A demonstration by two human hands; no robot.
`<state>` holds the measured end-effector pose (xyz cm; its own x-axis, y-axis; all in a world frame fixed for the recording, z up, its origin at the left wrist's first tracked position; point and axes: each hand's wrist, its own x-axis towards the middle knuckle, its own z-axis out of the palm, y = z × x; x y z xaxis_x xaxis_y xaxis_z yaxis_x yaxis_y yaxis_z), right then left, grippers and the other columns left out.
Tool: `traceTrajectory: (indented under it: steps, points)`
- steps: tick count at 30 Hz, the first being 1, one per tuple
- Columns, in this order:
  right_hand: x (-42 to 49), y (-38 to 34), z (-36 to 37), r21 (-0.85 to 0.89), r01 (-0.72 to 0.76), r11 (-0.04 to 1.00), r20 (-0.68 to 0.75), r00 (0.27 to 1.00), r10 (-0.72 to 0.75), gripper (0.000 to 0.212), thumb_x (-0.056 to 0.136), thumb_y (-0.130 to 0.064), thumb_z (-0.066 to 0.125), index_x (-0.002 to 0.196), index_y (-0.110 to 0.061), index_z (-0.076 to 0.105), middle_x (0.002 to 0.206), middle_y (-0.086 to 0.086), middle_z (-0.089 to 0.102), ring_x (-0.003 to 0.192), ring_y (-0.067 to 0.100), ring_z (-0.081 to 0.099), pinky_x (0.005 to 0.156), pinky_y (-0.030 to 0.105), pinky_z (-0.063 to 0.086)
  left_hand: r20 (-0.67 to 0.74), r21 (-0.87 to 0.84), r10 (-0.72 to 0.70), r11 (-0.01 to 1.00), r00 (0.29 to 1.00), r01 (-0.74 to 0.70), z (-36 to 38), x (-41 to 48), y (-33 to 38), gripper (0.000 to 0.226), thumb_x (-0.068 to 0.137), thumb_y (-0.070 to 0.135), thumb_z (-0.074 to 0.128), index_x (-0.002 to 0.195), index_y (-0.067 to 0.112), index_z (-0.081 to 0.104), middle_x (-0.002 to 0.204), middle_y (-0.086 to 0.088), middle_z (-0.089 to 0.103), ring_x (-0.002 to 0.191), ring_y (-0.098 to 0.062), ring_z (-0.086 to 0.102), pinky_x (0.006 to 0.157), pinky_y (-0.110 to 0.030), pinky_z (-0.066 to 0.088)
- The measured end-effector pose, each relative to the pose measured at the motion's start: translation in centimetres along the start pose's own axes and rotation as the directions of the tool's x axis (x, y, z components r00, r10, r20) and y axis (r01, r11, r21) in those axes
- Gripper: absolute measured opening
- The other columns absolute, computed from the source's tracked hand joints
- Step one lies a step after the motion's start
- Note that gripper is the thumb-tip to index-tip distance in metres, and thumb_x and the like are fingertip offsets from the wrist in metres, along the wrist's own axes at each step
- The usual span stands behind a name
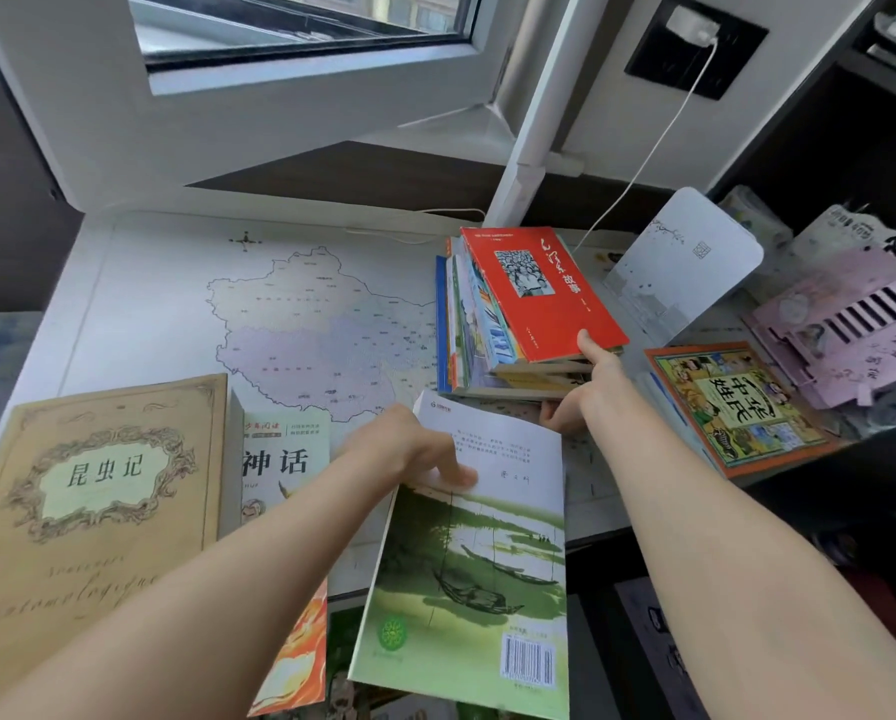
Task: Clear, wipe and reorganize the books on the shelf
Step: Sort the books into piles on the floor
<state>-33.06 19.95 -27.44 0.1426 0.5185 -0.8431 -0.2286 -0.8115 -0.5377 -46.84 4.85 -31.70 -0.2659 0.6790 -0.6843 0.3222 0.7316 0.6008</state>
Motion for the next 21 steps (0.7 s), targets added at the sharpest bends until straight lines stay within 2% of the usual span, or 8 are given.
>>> traceTrajectory:
  steps: [2,4,7,10,12,16,19,21]
  points:
    - [-0.1,0.2,-0.3,-0.045,0.017,0.999,0.000,1.000,-0.017,0.061,0.057,-0.049,0.086,0.089,-0.011,0.050,0.097,0.006,0.053,0.091,0.027,0.048,0.072,0.038,0.042,0.011,-0.012,0.002,1.000,1.000,-0.002,0.0,-0.2,0.0,0.081,0.044,0.046,0.083,0.107,0.003,0.059,0.094,-0.013,0.066,0.106,-0.032,0.061,0.084,-0.037,0.047]
    - [-0.1,0.2,-0.4,-0.072,0.032,0.997,0.011,0.999,-0.032,0.064,0.055,-0.049,0.086,0.092,-0.009,0.053,0.101,0.009,0.057,0.095,0.030,0.053,0.080,0.042,0.046,0.011,-0.018,0.019,1.000,1.000,-0.019,0.1,-0.4,-0.1,0.089,0.033,0.049,0.080,0.106,0.002,0.060,0.105,-0.016,0.067,0.106,-0.034,0.061,0.092,-0.043,0.047]
    - [-0.6,-0.1,-0.3,-0.076,0.078,0.994,0.068,0.995,-0.073,0.055,0.064,-0.044,0.084,0.092,-0.009,0.053,0.097,0.015,0.059,0.091,0.037,0.057,0.090,0.057,0.047,0.008,-0.030,0.062,0.998,0.998,-0.061,0.6,0.4,-0.5,0.104,0.017,0.057,0.074,0.104,0.001,0.061,0.099,-0.015,0.069,0.101,-0.036,0.064,0.091,-0.046,0.049]
    - [-0.8,-0.4,0.1,0.030,0.126,0.992,0.089,0.988,-0.128,0.045,0.072,-0.035,0.082,0.085,-0.010,0.047,0.091,0.013,0.056,0.087,0.037,0.056,0.092,0.057,0.047,-0.006,0.003,0.089,0.996,0.996,-0.089,1.2,2.2,-1.3,0.104,0.017,0.061,0.073,0.105,0.008,0.062,0.095,-0.011,0.070,0.094,-0.035,0.065,0.089,-0.049,0.051]
    - [-0.6,-0.1,0.4,0.027,0.151,0.988,0.106,0.983,-0.153,0.047,0.071,-0.041,0.082,0.085,-0.011,0.049,0.097,0.011,0.058,0.088,0.034,0.055,0.095,0.052,0.045,-0.020,-0.010,0.107,0.994,0.994,-0.108,1.4,2.2,-1.4,0.103,0.018,0.060,0.072,0.110,0.016,0.059,0.100,-0.002,0.069,0.094,-0.029,0.064,0.089,-0.045,0.049]
    - [0.1,0.5,0.6,-0.016,0.188,0.982,0.138,0.973,-0.184,0.047,0.067,-0.044,0.082,0.092,-0.014,0.054,0.103,0.010,0.060,0.099,0.033,0.057,0.097,0.050,0.043,-0.069,-0.051,0.076,0.995,0.995,-0.080,0.8,-1.0,-0.4,0.097,0.038,0.051,0.078,0.123,0.014,0.048,0.110,-0.002,0.065,0.102,-0.029,0.060,0.094,-0.043,0.046]
    - [-0.3,1.0,1.1,0.022,0.203,0.979,0.149,0.968,-0.204,0.035,0.074,-0.033,0.078,0.095,-0.014,0.057,0.101,0.011,0.066,0.092,0.033,0.063,0.092,0.053,0.048,-0.109,-0.085,0.061,0.994,0.992,-0.071,1.0,-1.5,-0.5,0.090,0.066,0.039,0.081,0.134,0.008,0.032,0.124,-0.007,0.058,0.114,-0.031,0.055,0.099,-0.041,0.042]
    - [-0.9,1.3,1.8,0.047,0.236,0.971,0.124,0.963,-0.240,0.028,0.077,-0.031,0.074,0.092,-0.015,0.057,0.094,0.007,0.065,0.085,0.028,0.064,0.089,0.048,0.051,-0.122,-0.094,0.073,0.992,0.990,-0.085,1.2,-1.8,-0.6,0.088,0.074,0.034,0.078,0.138,0.007,0.024,0.129,-0.010,0.054,0.119,-0.032,0.052,0.102,-0.043,0.040]
